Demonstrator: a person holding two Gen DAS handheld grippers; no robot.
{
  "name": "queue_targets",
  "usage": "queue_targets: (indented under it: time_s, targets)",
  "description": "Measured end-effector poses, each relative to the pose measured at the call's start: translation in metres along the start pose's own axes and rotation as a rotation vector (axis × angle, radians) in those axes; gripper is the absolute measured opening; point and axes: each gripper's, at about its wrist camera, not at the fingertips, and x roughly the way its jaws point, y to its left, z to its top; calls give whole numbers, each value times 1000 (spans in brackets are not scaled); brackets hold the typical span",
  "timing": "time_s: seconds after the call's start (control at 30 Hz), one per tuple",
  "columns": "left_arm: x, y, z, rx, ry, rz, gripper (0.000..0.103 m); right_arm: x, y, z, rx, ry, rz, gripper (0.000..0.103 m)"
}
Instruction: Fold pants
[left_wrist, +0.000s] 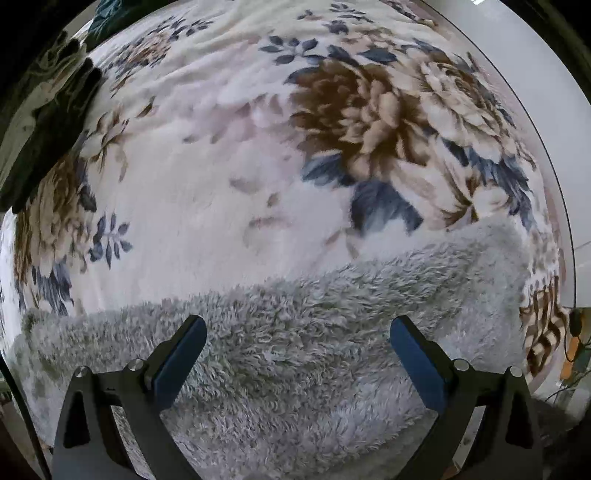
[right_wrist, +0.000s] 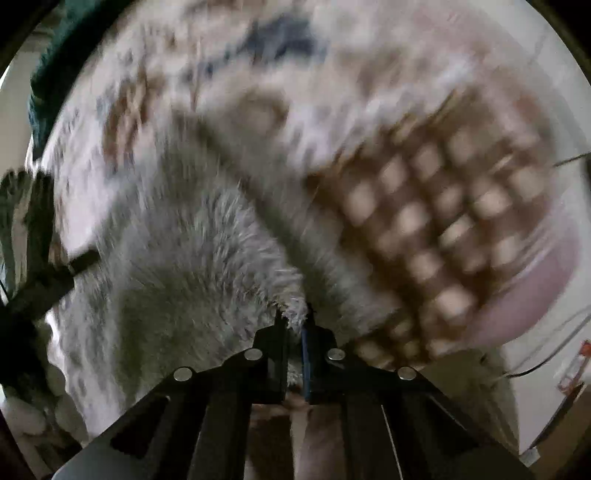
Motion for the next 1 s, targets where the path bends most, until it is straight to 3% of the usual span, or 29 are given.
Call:
queue_targets:
  time_s: [0.03, 0.1, 0.2, 0.23, 0.37, 0.43, 0.47, 0.5, 0.53, 0.57, 0.6, 0.63, 0.7, 0.8, 0.93, 0.97, 1.0]
  targets:
    - [-1, -1, 2, 6, -4, 0, 102, -11, -4, 1, 11, -43, -7, 6]
    - [-2, -5, 9, 22, -4, -18, 102, -10, -11, 4, 26, -37, 16, 6]
    - [-1, -21, 26, 59, -8, -59, 102, 20, -24, 3, 61, 97, 86, 11]
    - [2, -32, 34, 95, -3, -67, 102, 23, -28, 1, 85, 104, 106, 12]
    - [20, -75, 61, 241, 22, -128, 100, 15, -30, -3, 117, 44, 130, 39]
    - [28, -95, 74, 296, 28, -166, 88, 13, -30, 4, 105, 32, 143, 39]
    - [31, -105, 78, 327, 27, -186, 68, 16, -25, 6, 91, 36, 138, 39]
    - [33, -113, 82, 354, 26, -211, 41, 17, -24, 9, 77, 36, 132, 39]
    - [35, -119, 84, 374, 25, -211, 31, 20, -19, 10, 52, 33, 114, 39]
    - [38, -128, 85, 408, 26, -208, 16, 22, -15, 12, 30, 34, 85, 35]
    - [40, -134, 86, 428, 23, -216, 7, 25, -12, 11, 15, 26, 78, 23]
    - [39, -139, 87, 440, 13, -229, 4, 28, -9, 11, 12, 27, 75, 19]
    - [31, -150, 91, 446, -21, -255, 1, 31, -7, 10, 11, 23, 61, 12]
    - [11, -158, 108, 406, -66, -328, 1, 23, -13, 4, 33, -10, 60, 8]
    - [-4, -163, 130, 390, -50, -469, 6, 13, -23, 2, 77, -10, 98, 7]
    - [-1, -162, 135, 388, 3, -509, 18, 15, -24, 3, 88, 12, 126, 8]
    - [0, -152, 128, 379, 37, -532, 38, 17, -25, 4, 94, 33, 151, 8]
